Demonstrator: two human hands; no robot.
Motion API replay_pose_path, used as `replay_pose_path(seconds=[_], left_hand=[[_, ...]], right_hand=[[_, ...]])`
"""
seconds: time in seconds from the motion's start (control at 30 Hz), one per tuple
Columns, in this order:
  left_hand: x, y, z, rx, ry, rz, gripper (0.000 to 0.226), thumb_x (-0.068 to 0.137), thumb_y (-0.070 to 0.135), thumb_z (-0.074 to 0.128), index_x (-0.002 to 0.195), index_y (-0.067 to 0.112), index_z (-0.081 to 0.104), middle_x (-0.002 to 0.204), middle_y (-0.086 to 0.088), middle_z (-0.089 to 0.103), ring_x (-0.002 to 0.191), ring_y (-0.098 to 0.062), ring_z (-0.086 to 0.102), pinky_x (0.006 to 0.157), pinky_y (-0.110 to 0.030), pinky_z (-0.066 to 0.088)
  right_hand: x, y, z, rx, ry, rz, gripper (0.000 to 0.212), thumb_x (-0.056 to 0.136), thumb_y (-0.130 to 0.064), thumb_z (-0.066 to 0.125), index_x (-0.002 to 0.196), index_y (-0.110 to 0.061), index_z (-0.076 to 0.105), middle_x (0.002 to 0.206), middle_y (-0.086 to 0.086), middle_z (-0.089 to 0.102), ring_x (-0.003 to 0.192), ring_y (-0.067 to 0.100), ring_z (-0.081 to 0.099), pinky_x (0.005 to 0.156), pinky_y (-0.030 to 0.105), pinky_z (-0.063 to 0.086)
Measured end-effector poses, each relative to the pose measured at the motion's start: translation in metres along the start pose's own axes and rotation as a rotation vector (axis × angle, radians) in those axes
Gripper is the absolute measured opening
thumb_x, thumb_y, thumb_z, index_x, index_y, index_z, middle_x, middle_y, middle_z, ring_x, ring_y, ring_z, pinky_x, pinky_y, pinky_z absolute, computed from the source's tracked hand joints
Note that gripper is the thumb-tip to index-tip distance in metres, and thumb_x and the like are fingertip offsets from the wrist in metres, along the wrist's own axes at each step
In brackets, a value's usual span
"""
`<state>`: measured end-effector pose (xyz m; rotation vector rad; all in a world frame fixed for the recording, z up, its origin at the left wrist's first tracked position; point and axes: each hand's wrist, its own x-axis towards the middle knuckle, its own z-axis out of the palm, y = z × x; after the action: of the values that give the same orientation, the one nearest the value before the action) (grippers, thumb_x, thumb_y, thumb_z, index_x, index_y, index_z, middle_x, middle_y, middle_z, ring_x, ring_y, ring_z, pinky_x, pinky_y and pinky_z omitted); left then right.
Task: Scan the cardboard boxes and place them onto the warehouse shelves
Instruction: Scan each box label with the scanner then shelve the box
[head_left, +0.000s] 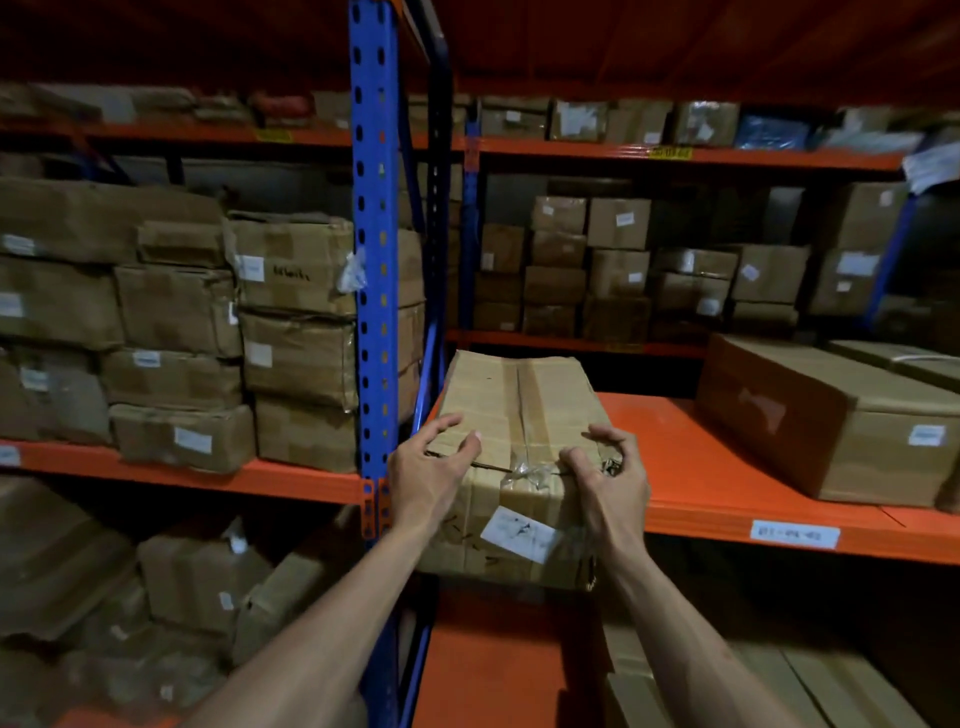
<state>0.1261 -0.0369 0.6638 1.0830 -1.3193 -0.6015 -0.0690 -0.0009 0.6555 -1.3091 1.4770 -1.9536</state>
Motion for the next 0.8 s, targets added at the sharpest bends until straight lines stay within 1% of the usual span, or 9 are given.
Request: replay_pose_path(seconds=[0.1, 0.23, 0.33, 0.37, 0.47, 0.57, 0.63, 0.7, 0.8], left_hand=[[0.053, -0.036, 0.005, 0.017, -0.013, -0.052, 0.024, 0.080, 0.041, 0.077, 0.103, 0.039, 0.072, 0.060, 0.013, 0.054, 0.044, 0.005, 0.045, 0.047, -0.003, 0.035], [0.107, -0.089, 0.008, 0.051, -0.038, -0.105, 0.025, 0.081, 0.040, 0.077, 0.104, 0.035, 0.073, 0.081, 0.020, 0.063, 0.052, 0.008, 0.053, 0.053, -0.001, 0.038], [0.136, -0.117, 0.013, 0.045, -0.040, -0.108, 0.022, 0.081, 0.042, 0.076, 0.102, 0.040, 0.071, 0.064, 0.010, 0.060, 0.044, 0.005, 0.050, 0.048, -0.012, 0.043], [0.146, -0.124, 0.017, 0.054, -0.044, -0.112, 0.023, 0.081, 0.045, 0.075, 0.103, 0.039, 0.070, 0.061, 0.003, 0.062, 0.043, -0.002, 0.051, 0.049, -0.025, 0.048], [0.178, -0.145, 0.028, 0.123, -0.073, -0.098, 0.034, 0.078, 0.061, 0.069, 0.109, 0.047, 0.066, 0.095, -0.009, 0.073, 0.086, -0.039, 0.067, 0.069, -0.044, 0.057], [0.201, -0.155, 0.038, 0.273, -0.099, -0.085, 0.041, 0.080, 0.068, 0.060, 0.116, 0.049, 0.064, 0.135, -0.004, 0.061, 0.118, -0.036, 0.059, 0.093, -0.043, 0.054], [0.204, -0.153, 0.043, 0.438, -0.058, 0.028, 0.037, 0.089, 0.057, 0.057, 0.119, 0.039, 0.069, 0.146, -0.010, 0.051, 0.120, -0.030, 0.060, 0.093, -0.040, 0.053], [0.204, -0.154, 0.045, 0.585, 0.006, 0.302, 0.028, 0.096, 0.043, 0.057, 0.107, 0.026, 0.077, 0.145, -0.012, 0.052, 0.120, -0.032, 0.061, 0.089, -0.046, 0.056], [0.213, -0.173, 0.045, 0.776, -0.050, 0.770, 0.035, 0.099, 0.037, 0.054, 0.103, 0.009, 0.076, 0.127, -0.016, 0.066, 0.128, -0.036, 0.055, 0.106, -0.053, 0.043]], right_hand=[[0.034, 0.029, 0.048, -0.012, -0.005, 0.050, 0.039, 0.067, -0.038, 0.074, 0.105, -0.038, 0.063, 0.110, -0.025, 0.063, 0.107, 0.013, 0.060, 0.094, 0.043, 0.052], [0.068, 0.070, 0.101, -0.050, -0.033, 0.079, 0.040, 0.070, -0.037, 0.076, 0.108, -0.032, 0.064, 0.110, -0.024, 0.062, 0.105, -0.003, 0.056, 0.084, 0.027, 0.047], [0.090, 0.094, 0.127, -0.103, -0.037, 0.077, 0.033, 0.082, -0.022, 0.084, 0.107, -0.030, 0.065, 0.109, -0.026, 0.062, 0.102, -0.011, 0.052, 0.076, 0.010, 0.039], [0.099, 0.100, 0.134, -0.118, -0.037, 0.083, 0.032, 0.083, -0.020, 0.083, 0.108, -0.030, 0.065, 0.109, -0.025, 0.062, 0.101, -0.008, 0.054, 0.075, 0.010, 0.040], [0.122, 0.109, 0.152, -0.164, -0.052, 0.084, 0.034, 0.086, -0.026, 0.082, 0.115, -0.027, 0.064, 0.116, -0.011, 0.063, 0.109, 0.011, 0.056, 0.083, 0.025, 0.045], [0.145, 0.114, 0.164, -0.236, -0.102, 0.099, 0.037, 0.087, -0.036, 0.079, 0.119, -0.029, 0.061, 0.128, -0.001, 0.061, 0.117, 0.020, 0.056, 0.087, 0.031, 0.045], [0.156, 0.117, 0.163, -0.304, -0.174, 0.096, 0.040, 0.087, -0.050, 0.076, 0.119, -0.035, 0.058, 0.135, 0.003, 0.061, 0.116, 0.022, 0.060, 0.081, 0.031, 0.050], [0.162, 0.122, 0.155, -0.519, -0.244, 0.011, 0.048, 0.086, -0.072, 0.064, 0.123, -0.041, 0.058, 0.152, 0.011, 0.049, 0.126, 0.029, 0.059, 0.096, 0.039, 0.054], [0.158, 0.135, 0.144, -0.891, -0.309, -0.324, 0.067, 0.089, -0.083, 0.043, 0.143, -0.043, 0.054, 0.174, 0.011, -0.003, 0.160, 0.026, 0.003, 0.129, 0.048, 0.010]])
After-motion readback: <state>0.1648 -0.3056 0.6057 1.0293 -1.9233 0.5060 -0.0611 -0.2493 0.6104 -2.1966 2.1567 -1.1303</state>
